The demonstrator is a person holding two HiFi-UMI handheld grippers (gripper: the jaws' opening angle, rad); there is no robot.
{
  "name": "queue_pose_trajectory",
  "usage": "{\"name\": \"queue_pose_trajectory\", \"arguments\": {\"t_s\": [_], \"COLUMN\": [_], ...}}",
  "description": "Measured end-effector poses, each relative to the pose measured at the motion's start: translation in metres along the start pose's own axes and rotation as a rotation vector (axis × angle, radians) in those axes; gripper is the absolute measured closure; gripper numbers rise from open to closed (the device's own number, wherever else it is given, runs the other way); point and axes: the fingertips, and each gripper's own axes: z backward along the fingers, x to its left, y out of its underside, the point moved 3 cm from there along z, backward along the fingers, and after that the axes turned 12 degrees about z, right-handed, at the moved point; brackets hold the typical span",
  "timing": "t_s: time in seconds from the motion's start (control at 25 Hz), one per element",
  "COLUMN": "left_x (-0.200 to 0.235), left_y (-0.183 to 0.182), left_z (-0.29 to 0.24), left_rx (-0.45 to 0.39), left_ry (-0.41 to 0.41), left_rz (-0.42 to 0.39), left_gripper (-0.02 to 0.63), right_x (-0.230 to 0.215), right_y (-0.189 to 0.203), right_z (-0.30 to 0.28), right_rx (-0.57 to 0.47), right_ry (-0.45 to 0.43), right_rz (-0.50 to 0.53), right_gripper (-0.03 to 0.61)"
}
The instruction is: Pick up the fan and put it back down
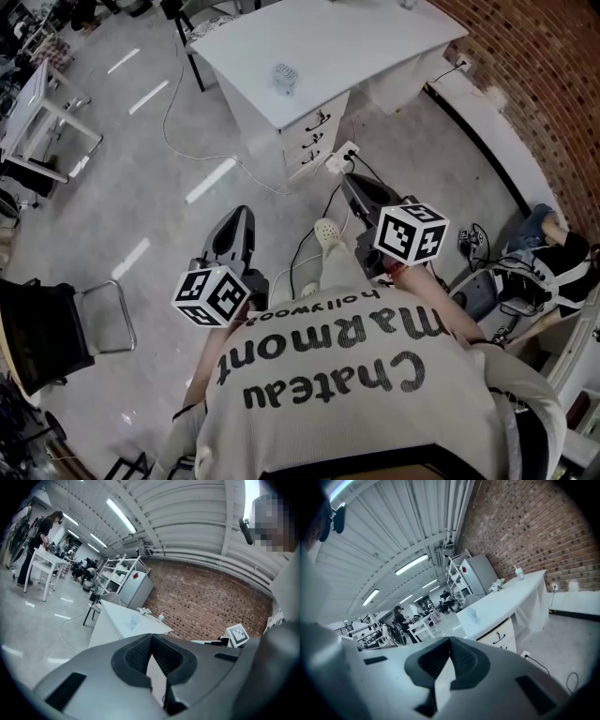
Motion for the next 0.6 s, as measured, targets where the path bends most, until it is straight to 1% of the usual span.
{"name": "queue_pose_trajectory", "arguments": {"t_s": [0.16, 0.36, 0.6], "left_x": [0.005, 0.012, 0.019], "left_y": [-0.013, -0.036, -0.073], "left_z": [-0.012, -0.035, -0.07], "left_rx": [-0.041, -0.077, -0.162], "left_ry": [-0.005, -0.041, -0.058], "left_rz": [-0.003, -0.015, 0.003], "left_gripper": [0.612, 0.612, 0.612], "right_x": [-0.006, -0.022, -0.045], "right_y": [-0.009, -0.028, -0.062], "right_z": [-0.02, -0.049, -0.096], "right_rx": [-0.006, -0.012, 0.0], "right_ry": [-0.025, -0.053, -0.093], "right_rz": [-0.009, -0.009, 0.001], "right_gripper": [0.575, 0.575, 0.575]}}
